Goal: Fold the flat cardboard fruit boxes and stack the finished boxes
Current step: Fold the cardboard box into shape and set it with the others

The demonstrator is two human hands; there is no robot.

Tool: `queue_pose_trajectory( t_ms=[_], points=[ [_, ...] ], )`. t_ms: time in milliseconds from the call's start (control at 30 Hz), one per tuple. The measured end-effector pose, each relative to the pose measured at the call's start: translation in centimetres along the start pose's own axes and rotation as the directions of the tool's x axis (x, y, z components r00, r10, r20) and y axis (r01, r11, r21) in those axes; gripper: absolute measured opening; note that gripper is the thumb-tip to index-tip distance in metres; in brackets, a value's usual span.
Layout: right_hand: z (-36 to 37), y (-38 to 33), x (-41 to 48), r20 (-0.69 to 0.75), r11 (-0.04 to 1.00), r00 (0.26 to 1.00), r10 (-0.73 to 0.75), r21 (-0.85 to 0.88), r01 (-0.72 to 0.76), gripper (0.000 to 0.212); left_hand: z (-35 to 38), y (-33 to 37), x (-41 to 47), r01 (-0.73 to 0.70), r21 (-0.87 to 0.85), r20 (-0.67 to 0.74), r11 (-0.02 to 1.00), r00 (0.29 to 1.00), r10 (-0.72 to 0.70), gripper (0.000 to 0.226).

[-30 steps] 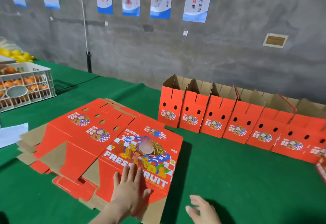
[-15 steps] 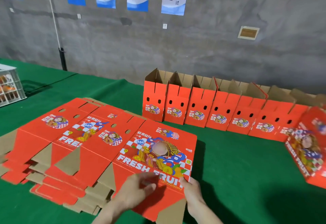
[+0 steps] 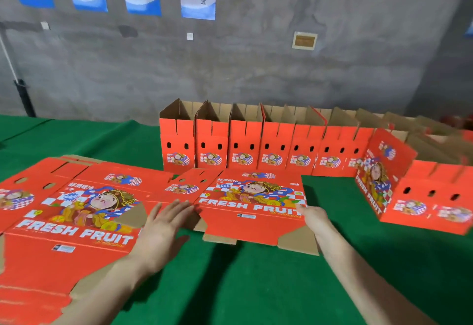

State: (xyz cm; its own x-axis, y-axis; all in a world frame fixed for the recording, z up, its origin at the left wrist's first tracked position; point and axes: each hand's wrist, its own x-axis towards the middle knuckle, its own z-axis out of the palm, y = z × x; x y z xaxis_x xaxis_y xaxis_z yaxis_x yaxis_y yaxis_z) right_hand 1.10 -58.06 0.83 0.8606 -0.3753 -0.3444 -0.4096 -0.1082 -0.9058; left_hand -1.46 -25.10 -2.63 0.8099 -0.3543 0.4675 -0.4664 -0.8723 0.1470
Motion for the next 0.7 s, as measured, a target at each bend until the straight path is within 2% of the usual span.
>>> queue_pose_trajectory(
  t_ms=[33, 67, 133, 167, 200, 267, 300, 333, 400, 467, 500, 567, 633, 700],
  points=[
    [-1.1, -0.5, 0.0, -0.012, 1.0, 1.0, 0.024, -0.018, -0.024, 0.022, -0.5, 0.5, 1.2, -0.02, 0.042, -0.068, 0.999, 0.997, 0.023, 0.036],
    [-2.0, -0.9, -0.1, -0.016, 0.998, 0.998, 0.055, -0.013, -0.055, 0.021, -1.2, 1.0, 2.4, -0.06, 0.068, -0.114, 0.996, 0.991, 0.068, 0.031],
    [-3.9, -1.5, -0.1, -0.009, 0.989, 0.992, 0.124, 0.076, -0.123, 0.018, -2.5, 2.0, 4.5, -0.131, 0.057, -0.087, 0.99, 0.987, 0.135, 0.031],
    [-4.7, -1.5, 0.2, -0.001, 0.97, 0.988, 0.155, 0.187, -0.152, 0.02, -3.2, 2.4, 5.5, -0.127, 0.037, -0.052, 0.991, 0.99, 0.129, 0.027],
    [-5.4, -1.6, 0.5, 0.029, 0.914, 0.984, 0.177, 0.366, -0.175, 0.021, -3.7, 2.7, 6.5, -0.113, 0.038, -0.012, 0.993, 0.993, 0.114, 0.027],
    [-6.5, -2.0, 0.6, 0.136, 0.677, 0.979, 0.15, 0.708, -0.201, 0.023, -4.6, 3.6, 8.5, -0.096, 0.107, 0.036, 0.99, 0.995, 0.092, 0.029],
    [-6.9, -2.1, 0.4, 0.18, 0.598, 0.978, 0.102, 0.775, -0.205, 0.029, -5.1, 4.3, 9.5, -0.086, 0.161, 0.06, 0.983, 0.995, 0.077, 0.028],
    [-7.1, -2.2, 0.3, 0.19, 0.595, 0.98, 0.063, 0.781, -0.19, 0.039, -5.5, 5.0, 10.4, -0.08, 0.206, 0.073, 0.975, 0.995, 0.066, 0.026],
    [-6.9, -2.3, -0.2, 0.11, 0.669, 0.994, 0.002, 0.738, -0.083, 0.042, -6.0, 6.1, 12.0, -0.062, 0.258, 0.103, 0.964, 0.994, 0.036, 0.025],
    [-6.2, -2.6, -1.3, -0.026, 0.76, 0.996, -0.089, 0.644, 0.085, 0.024, -6.2, 7.4, 13.1, -0.049, 0.293, 0.148, 0.955, 0.989, 0.005, 0.022],
    [-5.9, -2.8, -1.6, -0.088, 0.802, 0.982, -0.17, 0.567, 0.19, 0.017, -6.3, 8.1, 13.5, -0.051, 0.299, 0.167, 0.953, 0.986, 0.0, 0.02],
    [-5.5, -3.4, -2.2, -0.168, 0.834, 0.901, -0.401, 0.34, 0.434, 0.018, -6.5, 9.3, 14.1, -0.055, 0.299, 0.209, 0.953, 0.978, -0.01, 0.018],
    [-5.2, -3.9, -2.8, -0.113, 0.786, 0.787, -0.606, 0.069, 0.615, 0.026, -6.5, 10.4, 14.3, -0.07, 0.298, 0.225, 0.952, 0.974, 0.001, 0.018],
    [-4.8, -4.2, -3.1, 0.058, 0.737, 0.747, -0.663, -0.129, 0.664, 0.033, -6.7, 11.3, 14.5, -0.091, 0.308, 0.228, 0.947, 0.974, 0.019, 0.019]
  ],
)
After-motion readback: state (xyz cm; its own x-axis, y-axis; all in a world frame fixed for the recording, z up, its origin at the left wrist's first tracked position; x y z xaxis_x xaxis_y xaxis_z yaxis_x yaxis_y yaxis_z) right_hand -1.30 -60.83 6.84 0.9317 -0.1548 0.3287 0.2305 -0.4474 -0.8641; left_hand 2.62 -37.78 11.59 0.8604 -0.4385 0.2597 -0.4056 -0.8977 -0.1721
